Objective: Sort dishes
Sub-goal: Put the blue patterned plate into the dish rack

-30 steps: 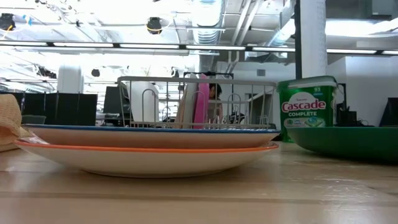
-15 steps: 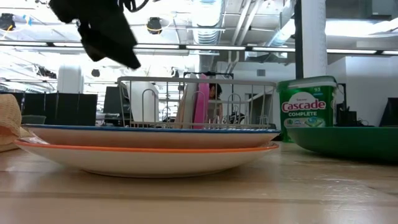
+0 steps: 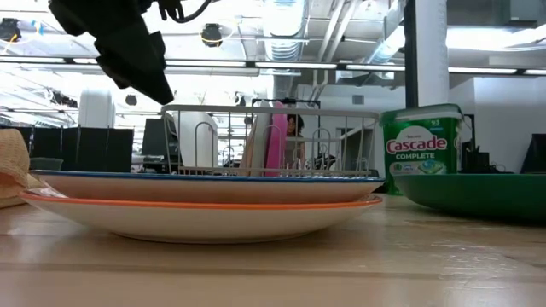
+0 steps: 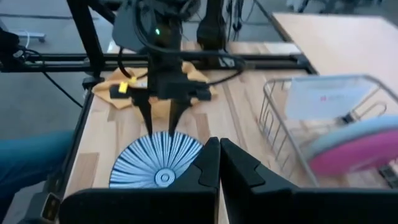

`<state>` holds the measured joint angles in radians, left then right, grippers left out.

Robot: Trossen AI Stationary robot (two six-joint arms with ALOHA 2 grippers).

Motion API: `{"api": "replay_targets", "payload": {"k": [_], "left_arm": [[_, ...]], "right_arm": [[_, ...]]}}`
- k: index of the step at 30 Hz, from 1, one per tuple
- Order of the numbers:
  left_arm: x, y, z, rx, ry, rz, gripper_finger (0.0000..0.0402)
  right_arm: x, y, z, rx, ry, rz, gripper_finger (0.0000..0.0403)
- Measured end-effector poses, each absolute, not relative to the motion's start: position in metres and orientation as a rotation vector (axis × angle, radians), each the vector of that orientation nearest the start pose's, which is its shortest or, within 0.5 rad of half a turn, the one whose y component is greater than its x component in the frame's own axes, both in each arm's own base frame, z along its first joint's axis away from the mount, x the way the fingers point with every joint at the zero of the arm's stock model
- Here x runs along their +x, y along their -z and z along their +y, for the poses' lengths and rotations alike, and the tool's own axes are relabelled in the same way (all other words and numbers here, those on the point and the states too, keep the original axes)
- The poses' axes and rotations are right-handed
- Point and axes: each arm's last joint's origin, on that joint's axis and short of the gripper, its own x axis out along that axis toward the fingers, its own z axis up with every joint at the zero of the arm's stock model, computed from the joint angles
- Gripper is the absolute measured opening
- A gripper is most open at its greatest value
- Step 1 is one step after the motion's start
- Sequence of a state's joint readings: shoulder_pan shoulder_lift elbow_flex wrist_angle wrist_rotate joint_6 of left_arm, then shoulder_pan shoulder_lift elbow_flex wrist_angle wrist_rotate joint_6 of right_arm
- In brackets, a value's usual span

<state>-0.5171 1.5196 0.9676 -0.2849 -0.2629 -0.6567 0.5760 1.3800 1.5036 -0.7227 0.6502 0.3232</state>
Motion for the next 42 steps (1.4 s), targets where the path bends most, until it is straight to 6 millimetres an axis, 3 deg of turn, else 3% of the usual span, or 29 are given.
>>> {"api": "replay_targets", "payload": {"k": [7,15,22,31,42], "left_arm": [[0.273,-0.218,-0.147,-0.281,-0.006,0.83,0.018],[0.271,-0.217,-0.15,-0.3,0.053,0.862,0.018],[0.271,-0.218,-0.15,-0.264,0.089,0.87,0.018],[0.272,-0.219,-0.147,-0.19,0.119,0.859,0.018],[0.277,-0.216,-0.127,-0.148,0.063,0.903,0.018]], "right_arm": [[0.242,-0.394,0.136,0.062,0.198,0.527,0.0013],[0.252,-0.382,0.146,0.064,0.186,0.573,0.0013],[0.274,-0.354,0.16,0.03,0.162,0.674,0.0013],[0.306,-0.306,0.168,0.109,-0.048,0.967,0.0013],[0.335,-0.265,0.156,0.215,-0.002,1.134,0.0013]]}}
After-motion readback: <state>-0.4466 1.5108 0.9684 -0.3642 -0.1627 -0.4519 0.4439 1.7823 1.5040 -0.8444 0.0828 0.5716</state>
